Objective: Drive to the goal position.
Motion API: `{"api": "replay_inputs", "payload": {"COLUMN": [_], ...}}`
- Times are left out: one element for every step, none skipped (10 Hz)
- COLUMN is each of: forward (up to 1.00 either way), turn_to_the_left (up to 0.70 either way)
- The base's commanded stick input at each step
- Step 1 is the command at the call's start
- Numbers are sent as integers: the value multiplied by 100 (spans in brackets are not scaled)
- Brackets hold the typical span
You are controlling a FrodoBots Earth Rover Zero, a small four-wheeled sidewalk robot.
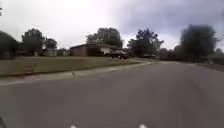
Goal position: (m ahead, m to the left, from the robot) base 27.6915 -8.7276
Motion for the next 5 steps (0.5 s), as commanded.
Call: {"api": "replay_inputs", "payload": {"forward": [70,70,70,70,70], "turn_to_the_left": [-35,-35,-35,-35,-35]}}
